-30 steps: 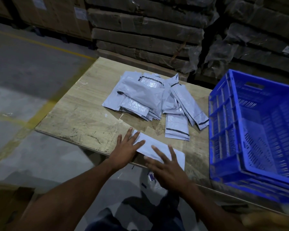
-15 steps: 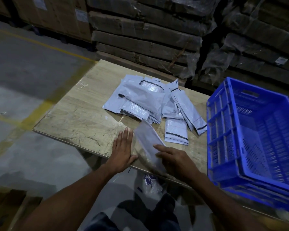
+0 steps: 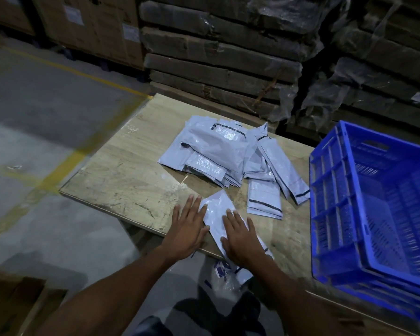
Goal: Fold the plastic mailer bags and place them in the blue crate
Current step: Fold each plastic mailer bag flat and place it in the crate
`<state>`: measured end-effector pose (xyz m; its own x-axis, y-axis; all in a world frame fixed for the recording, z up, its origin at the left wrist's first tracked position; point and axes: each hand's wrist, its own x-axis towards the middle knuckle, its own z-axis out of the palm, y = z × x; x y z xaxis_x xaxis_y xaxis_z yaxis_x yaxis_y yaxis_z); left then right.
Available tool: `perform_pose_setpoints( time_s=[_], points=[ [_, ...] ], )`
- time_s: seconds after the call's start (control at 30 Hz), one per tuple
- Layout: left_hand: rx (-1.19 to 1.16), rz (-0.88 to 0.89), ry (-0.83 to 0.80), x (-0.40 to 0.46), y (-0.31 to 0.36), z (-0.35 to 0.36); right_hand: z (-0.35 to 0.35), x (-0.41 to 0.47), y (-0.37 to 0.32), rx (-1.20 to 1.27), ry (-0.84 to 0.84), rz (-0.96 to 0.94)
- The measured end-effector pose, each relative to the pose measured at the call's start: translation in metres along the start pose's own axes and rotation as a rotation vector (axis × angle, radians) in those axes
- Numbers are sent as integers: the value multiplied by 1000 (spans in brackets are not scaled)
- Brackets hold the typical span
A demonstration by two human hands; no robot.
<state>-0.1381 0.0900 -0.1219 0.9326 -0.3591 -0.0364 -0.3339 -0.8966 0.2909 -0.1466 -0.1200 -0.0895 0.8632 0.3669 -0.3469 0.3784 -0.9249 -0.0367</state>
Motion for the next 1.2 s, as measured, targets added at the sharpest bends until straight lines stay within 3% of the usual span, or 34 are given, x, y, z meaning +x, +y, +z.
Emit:
perform_pose_setpoints(
  time_s=[0.13,0.27,0.37,0.5,0.63,0.83,1.0,1.2],
  points=[
    [135,201,27,12,6,4,-5,0,9,150,-41,-124],
    [141,149,-61,15,9,21,16,-5,9,313,85,39],
    [106,125,-75,16,9,22,32,-14,15,228,130,175],
    [95,181,-67,14,4,20,42,-22,26,180,139,186],
    [92,225,-92,15,-2,21,42,-24,23,173,195,130],
    [114,227,-91,17,-6,27,43,-29,13,118,454,-33],
    [95,233,-72,17,-4,27,43,-27,14,40,437,-100],
    [96,205,-147,17,-1,20,40,-24,7,72,454,-25]
  ],
)
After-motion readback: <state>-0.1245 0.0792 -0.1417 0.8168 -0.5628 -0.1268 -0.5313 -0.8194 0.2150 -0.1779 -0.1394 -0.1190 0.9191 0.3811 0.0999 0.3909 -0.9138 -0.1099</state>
